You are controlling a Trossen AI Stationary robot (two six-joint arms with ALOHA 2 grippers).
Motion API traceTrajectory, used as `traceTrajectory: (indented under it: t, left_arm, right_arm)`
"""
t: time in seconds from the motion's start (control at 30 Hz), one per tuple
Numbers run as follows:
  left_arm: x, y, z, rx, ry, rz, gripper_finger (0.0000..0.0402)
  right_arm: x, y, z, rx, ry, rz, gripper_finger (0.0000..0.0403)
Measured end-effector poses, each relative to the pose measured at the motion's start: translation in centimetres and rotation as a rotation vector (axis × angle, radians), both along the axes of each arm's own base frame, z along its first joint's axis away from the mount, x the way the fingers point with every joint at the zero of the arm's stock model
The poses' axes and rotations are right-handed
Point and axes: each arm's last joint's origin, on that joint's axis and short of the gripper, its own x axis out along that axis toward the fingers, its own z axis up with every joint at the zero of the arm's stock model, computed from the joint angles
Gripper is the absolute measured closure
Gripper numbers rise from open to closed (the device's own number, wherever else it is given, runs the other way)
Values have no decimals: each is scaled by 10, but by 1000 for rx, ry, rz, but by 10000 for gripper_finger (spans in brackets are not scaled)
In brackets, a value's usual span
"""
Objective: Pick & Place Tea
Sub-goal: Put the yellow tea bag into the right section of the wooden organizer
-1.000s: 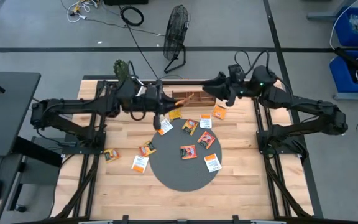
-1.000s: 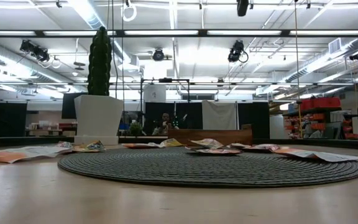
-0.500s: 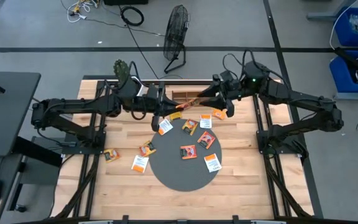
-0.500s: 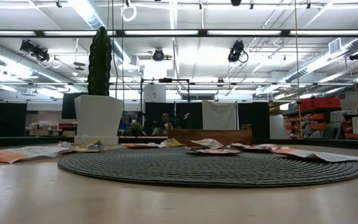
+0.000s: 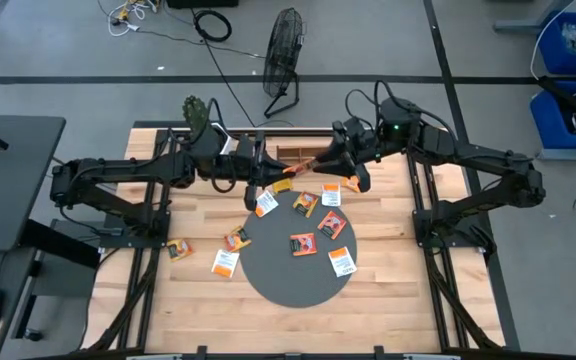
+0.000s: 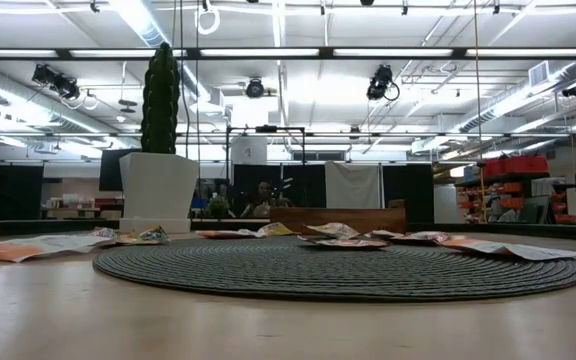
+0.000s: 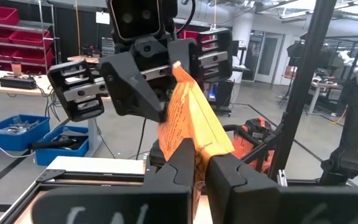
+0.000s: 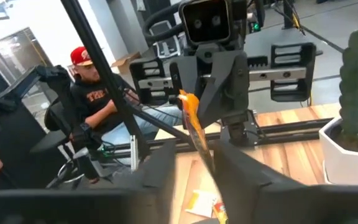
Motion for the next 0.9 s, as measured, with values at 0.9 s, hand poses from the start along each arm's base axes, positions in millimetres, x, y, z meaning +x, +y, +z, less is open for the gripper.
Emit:
traceTrajectory:
  t: [0.9]
  left_arm:
    - [-22,-2,-19,-119,335,15,238]
  right_arm:
    - [-20,-36,42,-266,399,-262,402]
